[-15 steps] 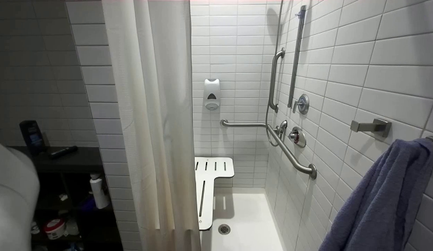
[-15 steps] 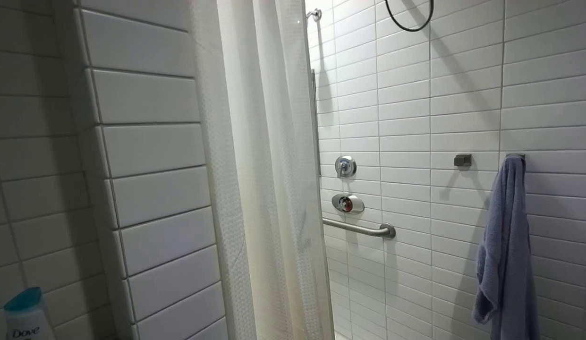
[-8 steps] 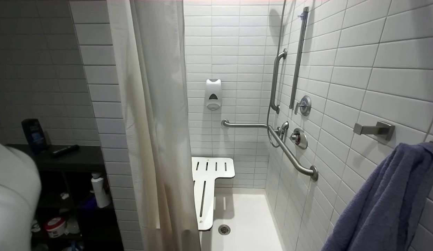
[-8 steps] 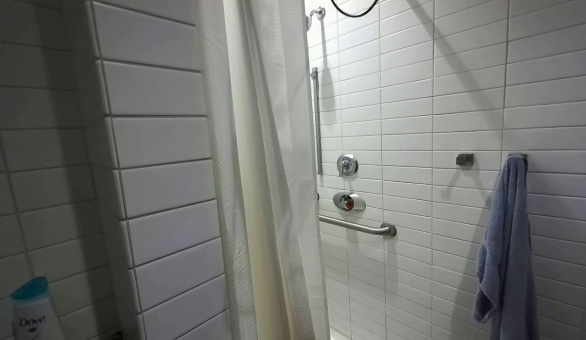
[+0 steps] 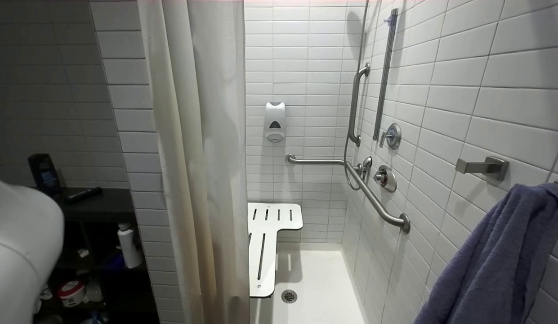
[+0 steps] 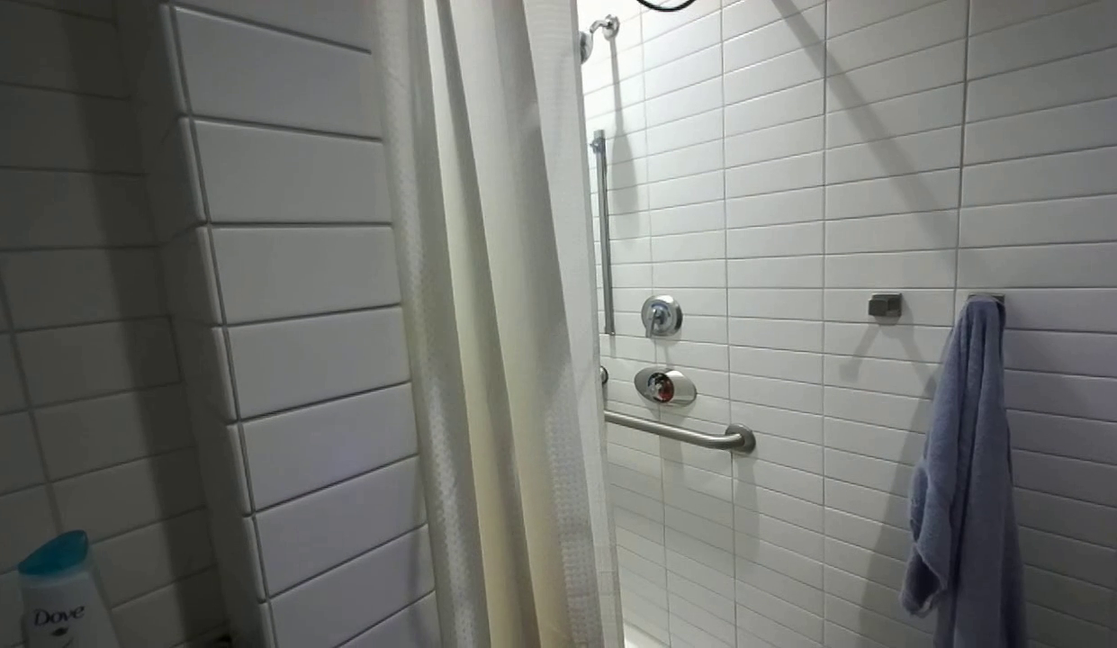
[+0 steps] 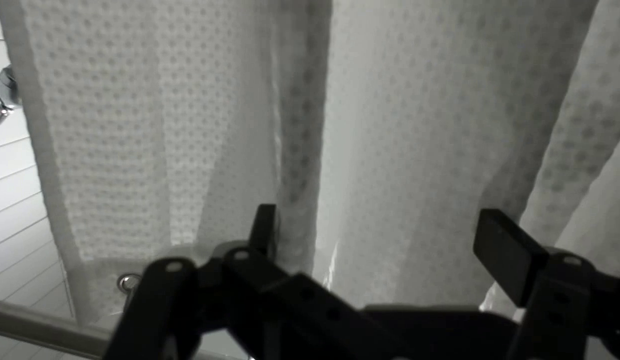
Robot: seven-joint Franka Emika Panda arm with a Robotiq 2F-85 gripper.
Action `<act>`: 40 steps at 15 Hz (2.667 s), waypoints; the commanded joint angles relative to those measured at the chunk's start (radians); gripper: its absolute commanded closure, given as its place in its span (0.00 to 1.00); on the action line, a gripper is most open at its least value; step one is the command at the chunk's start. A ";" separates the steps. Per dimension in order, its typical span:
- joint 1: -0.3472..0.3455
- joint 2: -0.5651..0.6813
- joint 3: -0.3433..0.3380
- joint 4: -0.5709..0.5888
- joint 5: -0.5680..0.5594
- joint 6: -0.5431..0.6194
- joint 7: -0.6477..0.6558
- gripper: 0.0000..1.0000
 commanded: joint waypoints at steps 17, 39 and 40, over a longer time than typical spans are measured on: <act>-0.007 -0.003 0.000 0.002 0.000 -0.003 0.004 0.00; -0.162 -0.016 -0.031 0.012 -0.017 -0.075 0.069 0.00; -0.172 -0.015 -0.022 0.011 -0.017 -0.075 0.075 0.00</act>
